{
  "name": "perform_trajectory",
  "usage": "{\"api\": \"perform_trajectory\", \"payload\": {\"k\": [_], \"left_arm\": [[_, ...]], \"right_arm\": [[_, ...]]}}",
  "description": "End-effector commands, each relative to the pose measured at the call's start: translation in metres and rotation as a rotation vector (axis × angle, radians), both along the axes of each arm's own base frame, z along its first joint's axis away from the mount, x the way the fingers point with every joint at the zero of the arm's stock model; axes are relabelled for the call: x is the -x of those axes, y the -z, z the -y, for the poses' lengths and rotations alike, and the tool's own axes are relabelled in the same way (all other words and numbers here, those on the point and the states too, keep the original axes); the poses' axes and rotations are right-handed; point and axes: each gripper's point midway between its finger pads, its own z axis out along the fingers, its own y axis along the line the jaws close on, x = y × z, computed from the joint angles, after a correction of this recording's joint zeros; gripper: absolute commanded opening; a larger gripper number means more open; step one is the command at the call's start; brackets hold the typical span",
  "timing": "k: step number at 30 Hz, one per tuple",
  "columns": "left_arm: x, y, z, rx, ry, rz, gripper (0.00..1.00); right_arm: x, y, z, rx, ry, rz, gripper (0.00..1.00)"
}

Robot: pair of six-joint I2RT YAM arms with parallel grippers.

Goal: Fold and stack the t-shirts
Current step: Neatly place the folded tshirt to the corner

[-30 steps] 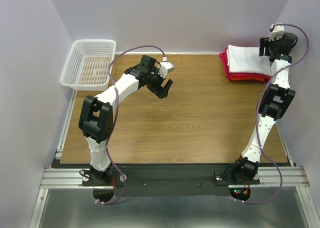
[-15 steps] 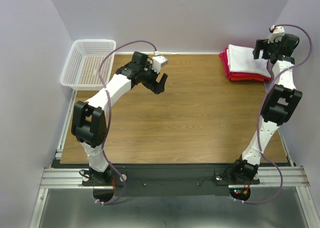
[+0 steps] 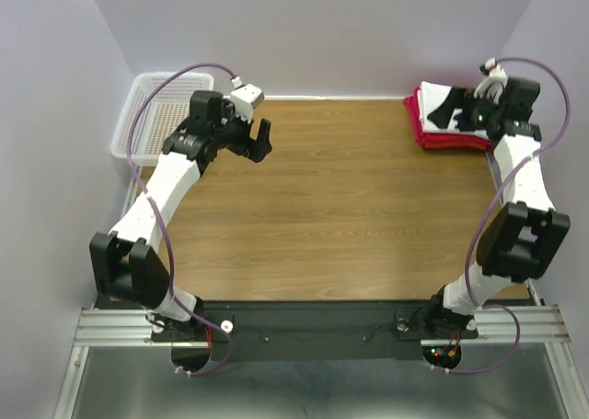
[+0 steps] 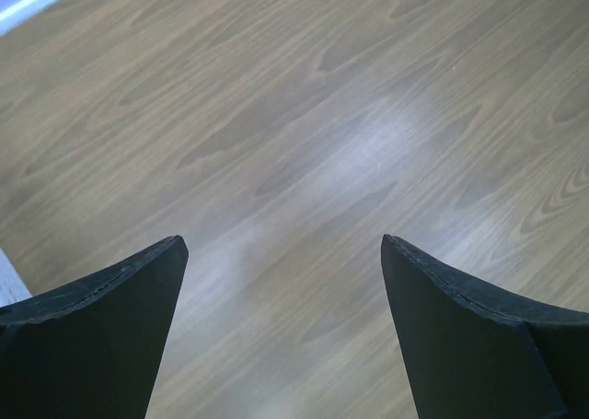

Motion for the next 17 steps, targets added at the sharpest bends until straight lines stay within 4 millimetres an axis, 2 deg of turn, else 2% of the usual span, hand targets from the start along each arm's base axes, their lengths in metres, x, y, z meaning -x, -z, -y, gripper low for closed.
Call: {"api": "perform_trajectory", "payload": {"k": [1,2,3,6,7,12,14,17], "left_arm": [[0.026,0.008,-0.021,-0.005,-0.063,-0.011,0.99],[0.03,0.014,-0.028,-0.01,-0.085,-0.019,0.99],[0.039,0.024,-0.036,-0.022,-0.109,-0.024,0.99],[0.054,0.043,-0.053,-0.057,-0.153,-0.041,0.99],[0.056,0.048,-0.059,-0.074,-0.175,-0.043,0.99],[0.069,0.062,-0.075,-0.092,-0.208,-0.054,0.99],[0.07,0.061,-0.076,-0.088,-0.213,-0.053,0.99],[0.068,0.056,-0.08,-0.076,-0.23,-0.047,0.99]], "right_arm": [[0.058,0.039,-0.032,-0.14,-0.046,-0.174,1.0],[0.067,0.046,-0.036,-0.143,-0.049,-0.195,1.0],[0.089,0.06,-0.045,-0.152,-0.067,-0.238,1.0],[0.116,0.07,-0.057,-0.122,-0.107,-0.256,1.0],[0.128,0.082,-0.06,-0.125,-0.109,-0.29,1.0],[0.16,0.099,-0.072,-0.112,-0.131,-0.329,1.0],[0.17,0.103,-0.078,-0.104,-0.143,-0.335,1.0],[0.174,0.101,-0.081,-0.085,-0.151,-0.327,1.0]]}}
